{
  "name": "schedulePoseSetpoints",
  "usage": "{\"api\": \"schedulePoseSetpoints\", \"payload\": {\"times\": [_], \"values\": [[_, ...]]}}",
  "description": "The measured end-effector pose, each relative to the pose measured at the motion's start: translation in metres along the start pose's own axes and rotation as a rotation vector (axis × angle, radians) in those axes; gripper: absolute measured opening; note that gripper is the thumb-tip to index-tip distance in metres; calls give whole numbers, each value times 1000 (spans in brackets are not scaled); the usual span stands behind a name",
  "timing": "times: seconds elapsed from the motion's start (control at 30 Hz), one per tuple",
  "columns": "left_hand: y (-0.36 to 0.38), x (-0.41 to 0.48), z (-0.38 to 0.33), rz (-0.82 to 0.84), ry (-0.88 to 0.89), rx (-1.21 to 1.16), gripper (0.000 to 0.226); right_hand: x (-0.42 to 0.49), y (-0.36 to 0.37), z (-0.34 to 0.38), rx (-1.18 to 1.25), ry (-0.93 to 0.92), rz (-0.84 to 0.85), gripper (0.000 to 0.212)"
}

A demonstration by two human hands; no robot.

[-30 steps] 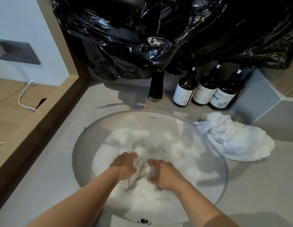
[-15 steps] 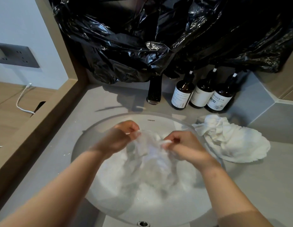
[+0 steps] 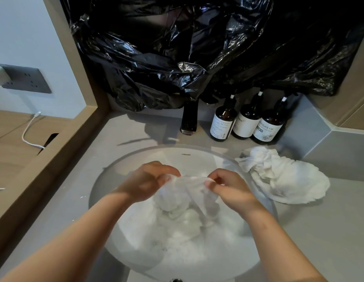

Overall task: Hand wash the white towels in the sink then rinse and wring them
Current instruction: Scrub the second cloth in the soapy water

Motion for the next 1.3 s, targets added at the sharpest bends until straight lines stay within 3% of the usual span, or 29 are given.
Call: {"api": "schedulePoseSetpoints", "payload": {"times": [0.13,0.2,0.27,0.33,0.43,0.57,0.67,0.77,0.87,0.93,1.0,1.03,1.13,1.17,1.3], "values": [[-30,-1,-12,-140,37,-304,23,-2,-2,20,54,-128,-54,17],[-36,-2,-17,-127,15,-463,32,-4,-1,32,133,-204,-33,19],[-32,3,-30,-50,-42,-400,40,-7,3,46,162,-252,15,19],[-22,14,-45,5,16,-167,38,-9,8,55,151,-267,65,20],[-15,18,-47,10,25,-41,49,-7,11,52,179,-210,41,21],[-10,11,-38,57,-145,-424,19,-8,12,28,162,-20,170,15],[-15,9,-36,82,-211,-535,32,-12,17,13,161,23,289,17],[-25,3,-27,56,-242,-477,30,-6,10,5,438,37,87,13],[-30,-3,-18,-45,-260,-272,21,-4,9,15,438,-61,22,18],[-25,-1,-21,-25,-186,-146,42,-5,15,30,331,-167,76,19],[-16,3,-27,82,-105,-198,67,-7,26,42,211,-196,147,16],[-14,5,-29,122,-100,-227,67,-7,31,43,173,-190,154,14],[-23,7,-26,167,-108,-27,26,-7,36,34,301,-120,113,15],[-25,8,-24,169,-102,-5,24,-8,38,29,360,-90,131,17],[-29,7,-40,156,-160,-476,47,-12,49,5,164,66,241,20]]}}
Point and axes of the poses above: each hand's wrist, its own x-axis towards the middle knuckle, its own y-axis out of the palm, z = x × y, the point moved 3 cm from there along x, towards the middle knuckle, and after that the axes turned 11 degrees about x, right-handed, at the moved point
